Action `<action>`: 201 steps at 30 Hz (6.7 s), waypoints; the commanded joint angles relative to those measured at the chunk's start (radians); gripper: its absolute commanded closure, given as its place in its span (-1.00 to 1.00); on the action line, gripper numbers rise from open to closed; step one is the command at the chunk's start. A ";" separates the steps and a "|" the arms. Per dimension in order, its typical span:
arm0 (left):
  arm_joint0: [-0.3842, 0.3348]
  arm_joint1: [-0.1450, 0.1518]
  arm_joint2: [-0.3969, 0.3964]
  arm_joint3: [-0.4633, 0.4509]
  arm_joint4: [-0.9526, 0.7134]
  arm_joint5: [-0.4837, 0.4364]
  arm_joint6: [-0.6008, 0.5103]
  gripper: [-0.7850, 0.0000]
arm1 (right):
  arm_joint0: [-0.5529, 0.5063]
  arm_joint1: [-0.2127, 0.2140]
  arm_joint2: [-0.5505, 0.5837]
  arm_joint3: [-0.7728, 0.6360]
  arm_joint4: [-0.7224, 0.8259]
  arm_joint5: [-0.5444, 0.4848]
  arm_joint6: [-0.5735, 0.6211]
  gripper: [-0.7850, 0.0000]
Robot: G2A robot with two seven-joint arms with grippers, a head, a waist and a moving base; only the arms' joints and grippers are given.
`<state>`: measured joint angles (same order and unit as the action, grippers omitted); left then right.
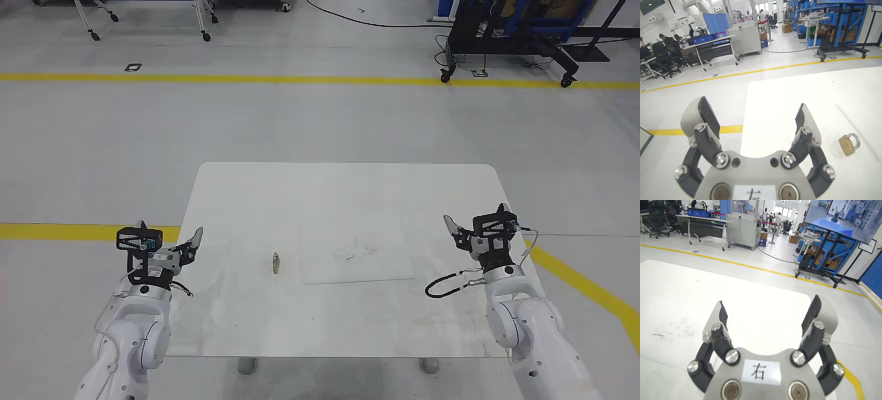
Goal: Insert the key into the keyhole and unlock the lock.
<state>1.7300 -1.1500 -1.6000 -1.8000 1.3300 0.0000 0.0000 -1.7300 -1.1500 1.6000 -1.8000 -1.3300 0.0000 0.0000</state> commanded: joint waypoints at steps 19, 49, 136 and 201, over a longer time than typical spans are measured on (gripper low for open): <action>0.000 0.000 0.000 0.000 0.000 0.000 0.000 -1.00 | 0.102 -0.002 -0.098 0.099 -0.001 -0.185 0.052 -1.00; 0.000 0.000 0.000 0.000 0.000 0.000 0.000 -1.00 | 0.253 -0.008 -0.252 0.265 -0.034 -0.467 0.082 -1.00; -0.016 -0.004 0.145 -0.105 0.248 -0.016 -0.102 -1.00 | 0.523 0.001 -0.475 0.375 -0.100 -0.793 0.281 1.00; -0.530 -0.178 0.675 0.278 0.490 0.033 -0.529 -1.00 | 0.450 0.060 -0.368 0.335 -0.088 -0.919 0.028 1.00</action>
<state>1.2016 -1.3278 -0.9286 -1.5263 1.8194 0.0326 -0.5284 -1.2796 -1.0902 1.2320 -1.4650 -1.4175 -0.9192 0.0281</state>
